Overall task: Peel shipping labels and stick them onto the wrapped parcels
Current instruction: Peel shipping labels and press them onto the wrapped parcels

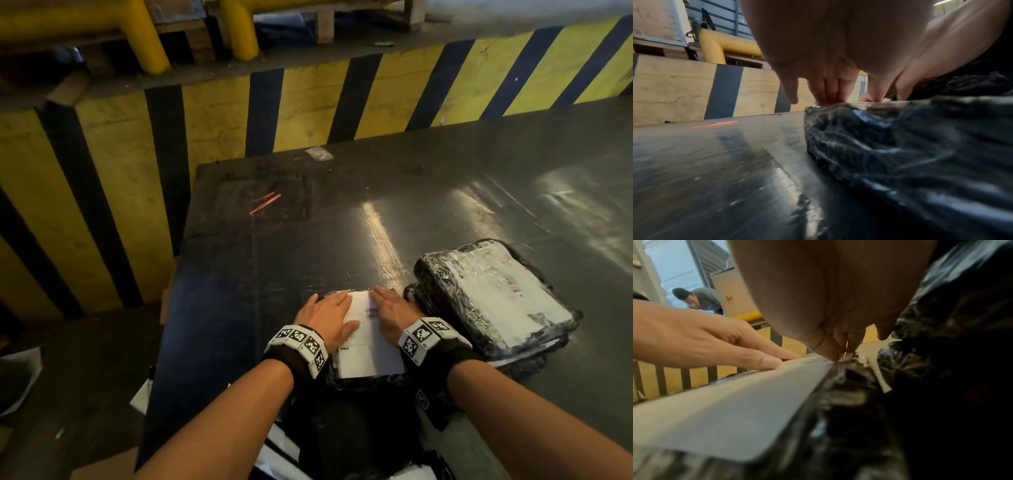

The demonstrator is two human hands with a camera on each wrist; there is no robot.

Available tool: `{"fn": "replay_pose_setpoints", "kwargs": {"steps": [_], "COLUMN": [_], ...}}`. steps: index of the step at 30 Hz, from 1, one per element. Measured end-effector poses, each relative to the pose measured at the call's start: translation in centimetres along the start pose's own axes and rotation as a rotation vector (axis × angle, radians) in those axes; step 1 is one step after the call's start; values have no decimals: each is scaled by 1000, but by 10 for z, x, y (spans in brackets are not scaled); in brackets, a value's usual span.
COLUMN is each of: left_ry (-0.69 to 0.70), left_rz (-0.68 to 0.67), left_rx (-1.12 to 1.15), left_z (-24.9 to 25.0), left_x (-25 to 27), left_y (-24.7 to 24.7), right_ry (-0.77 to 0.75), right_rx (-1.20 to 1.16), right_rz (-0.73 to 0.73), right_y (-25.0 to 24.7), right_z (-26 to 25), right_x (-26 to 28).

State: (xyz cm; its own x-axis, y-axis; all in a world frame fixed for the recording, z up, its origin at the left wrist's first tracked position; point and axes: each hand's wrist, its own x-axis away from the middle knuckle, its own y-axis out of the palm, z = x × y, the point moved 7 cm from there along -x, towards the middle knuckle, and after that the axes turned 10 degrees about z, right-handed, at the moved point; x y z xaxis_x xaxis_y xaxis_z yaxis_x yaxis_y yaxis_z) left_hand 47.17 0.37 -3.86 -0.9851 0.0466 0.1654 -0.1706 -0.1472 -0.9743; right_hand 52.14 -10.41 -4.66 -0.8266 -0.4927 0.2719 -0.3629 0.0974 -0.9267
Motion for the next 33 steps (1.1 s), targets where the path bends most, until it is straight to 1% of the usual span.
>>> {"fn": "replay_pose_setpoints", "kwargs": {"steps": [6,8,10,11,13,16,20,22,24,26,28,29,33], "left_ry": [-40,-34,4,25,51,48,19,15,26,27,17,7,-18], "left_rz": [1,30,60,61,17,-42,-37,-37,-31,-39,-64,-63,-57], "left_rx": [4,13,32,37,28,8,-15,-24,-28,-26,-23,-27,-54], "left_z": [-13,-7,4,9,11,-2,-18,-16,-7,1,2,0,-17], "left_x": [4,0,-5,-7,-9,-4,6,8,7,7,7,7,10], "left_y": [-3,-9,-11,-11,-4,3,0,-5,-7,-5,-1,-1,-2], "right_ry": [66,30,-41,-66,-82,-35,35,43,6,-48,-55,-46,36], "right_rx": [-2,13,23,21,26,32,6,16,25,69,105,107,55], "right_rz": [-36,-40,-39,-51,-96,-102,-82,-51,-21,-62,-132,-142,-98], "right_y": [-7,-14,-16,-15,-7,-5,-8,-12,-13,-7,-1,-1,-7], "right_z": [3,-6,-16,-19,-21,-12,-4,-5,-11,-21,-22,-20,-2], "right_x": [6,4,3,4,9,12,17,16,13,15,19,20,19]}}
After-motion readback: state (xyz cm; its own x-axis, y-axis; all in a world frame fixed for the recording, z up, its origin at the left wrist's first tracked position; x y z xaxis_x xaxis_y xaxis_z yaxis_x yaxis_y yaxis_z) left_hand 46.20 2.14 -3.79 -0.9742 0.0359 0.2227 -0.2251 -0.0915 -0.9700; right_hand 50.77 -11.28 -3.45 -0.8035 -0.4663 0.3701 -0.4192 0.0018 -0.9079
